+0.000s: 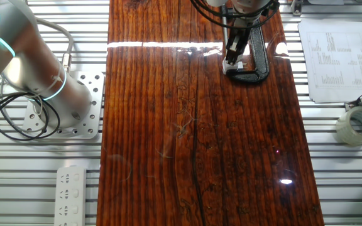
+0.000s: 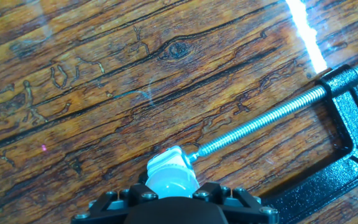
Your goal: Install the light bulb by rotating it
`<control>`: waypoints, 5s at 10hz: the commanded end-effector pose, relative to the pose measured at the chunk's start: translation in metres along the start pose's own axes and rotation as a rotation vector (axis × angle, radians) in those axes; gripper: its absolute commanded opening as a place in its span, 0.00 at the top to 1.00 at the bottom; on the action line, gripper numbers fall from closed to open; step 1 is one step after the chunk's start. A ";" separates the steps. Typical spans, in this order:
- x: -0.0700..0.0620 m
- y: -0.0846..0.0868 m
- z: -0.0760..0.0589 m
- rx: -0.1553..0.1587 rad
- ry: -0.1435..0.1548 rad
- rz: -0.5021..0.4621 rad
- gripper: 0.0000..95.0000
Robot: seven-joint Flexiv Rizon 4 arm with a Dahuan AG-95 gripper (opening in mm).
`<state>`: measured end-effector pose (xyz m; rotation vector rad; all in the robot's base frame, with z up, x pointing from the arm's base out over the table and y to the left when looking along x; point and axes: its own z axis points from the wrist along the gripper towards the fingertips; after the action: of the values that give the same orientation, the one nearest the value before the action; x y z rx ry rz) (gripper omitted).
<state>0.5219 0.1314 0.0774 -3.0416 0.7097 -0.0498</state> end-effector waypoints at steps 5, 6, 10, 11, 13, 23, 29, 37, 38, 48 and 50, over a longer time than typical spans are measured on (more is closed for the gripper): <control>0.000 0.000 0.001 -0.021 -0.003 0.054 0.80; 0.000 0.001 0.001 -0.020 -0.003 0.067 0.80; 0.001 0.002 0.002 0.000 0.008 0.106 0.80; 0.001 0.003 0.002 -0.002 0.010 0.121 0.80; 0.001 0.003 0.002 0.007 0.021 0.152 0.80; 0.004 0.005 0.006 0.011 0.022 0.343 1.00; 0.004 0.004 0.005 0.006 0.018 0.510 1.00; 0.003 0.003 0.001 -0.036 0.023 0.942 1.00; 0.002 0.003 0.000 -0.037 0.024 0.997 1.00; 0.002 0.005 0.000 -0.081 0.004 1.419 1.00; 0.002 0.005 0.000 -0.096 -0.001 1.513 1.00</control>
<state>0.5213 0.1258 0.0769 -1.8372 2.6027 0.0092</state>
